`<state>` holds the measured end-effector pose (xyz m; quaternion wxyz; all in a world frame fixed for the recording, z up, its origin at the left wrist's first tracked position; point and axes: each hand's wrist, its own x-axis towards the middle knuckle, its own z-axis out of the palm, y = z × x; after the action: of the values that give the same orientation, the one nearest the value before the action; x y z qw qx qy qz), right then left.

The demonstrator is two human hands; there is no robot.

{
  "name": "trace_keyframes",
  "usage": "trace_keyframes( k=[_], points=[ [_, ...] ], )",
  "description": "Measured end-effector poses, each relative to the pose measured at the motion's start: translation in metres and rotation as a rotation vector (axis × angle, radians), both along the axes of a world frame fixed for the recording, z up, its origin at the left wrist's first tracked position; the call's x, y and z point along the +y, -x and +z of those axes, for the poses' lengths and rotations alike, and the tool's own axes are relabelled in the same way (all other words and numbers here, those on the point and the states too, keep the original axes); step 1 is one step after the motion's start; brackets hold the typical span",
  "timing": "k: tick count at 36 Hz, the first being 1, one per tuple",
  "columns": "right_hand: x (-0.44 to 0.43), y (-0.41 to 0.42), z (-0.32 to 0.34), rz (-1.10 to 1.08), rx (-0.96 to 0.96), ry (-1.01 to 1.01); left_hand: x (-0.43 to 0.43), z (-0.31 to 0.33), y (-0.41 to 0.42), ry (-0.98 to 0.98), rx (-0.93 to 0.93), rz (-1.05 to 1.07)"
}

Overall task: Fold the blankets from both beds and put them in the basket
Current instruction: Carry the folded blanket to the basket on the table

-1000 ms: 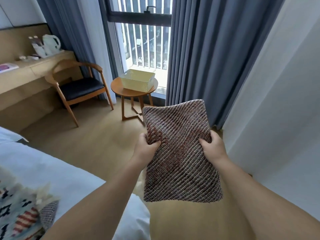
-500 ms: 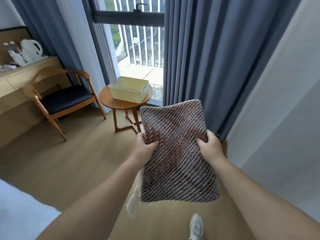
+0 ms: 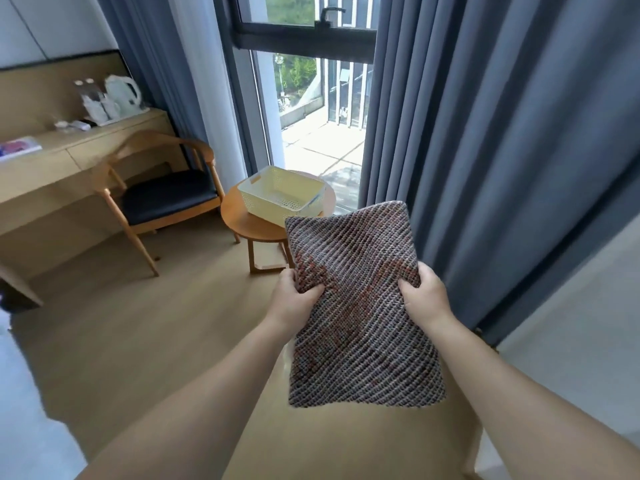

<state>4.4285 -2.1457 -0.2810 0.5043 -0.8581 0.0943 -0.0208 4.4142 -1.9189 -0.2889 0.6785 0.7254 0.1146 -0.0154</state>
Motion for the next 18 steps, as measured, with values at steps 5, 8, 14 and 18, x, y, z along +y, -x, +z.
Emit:
trace_keyframes(
  k=[5,8,14,18],
  points=[
    [0.005,-0.064,-0.003,0.054,0.015,0.004,0.007,-0.005,-0.055,-0.035,0.017,0.048],
    [0.014,-0.106,-0.002,0.073,0.009,0.011,0.015,-0.012,-0.094,-0.044,0.009,0.062],
    [0.040,-0.213,-0.001,0.101,-0.023,0.040,0.041,-0.023,-0.195,-0.067,-0.004,0.076],
    [0.065,-0.294,0.005,0.092,-0.049,0.049,0.064,-0.021,-0.277,-0.069,-0.022,0.091]
  ],
)
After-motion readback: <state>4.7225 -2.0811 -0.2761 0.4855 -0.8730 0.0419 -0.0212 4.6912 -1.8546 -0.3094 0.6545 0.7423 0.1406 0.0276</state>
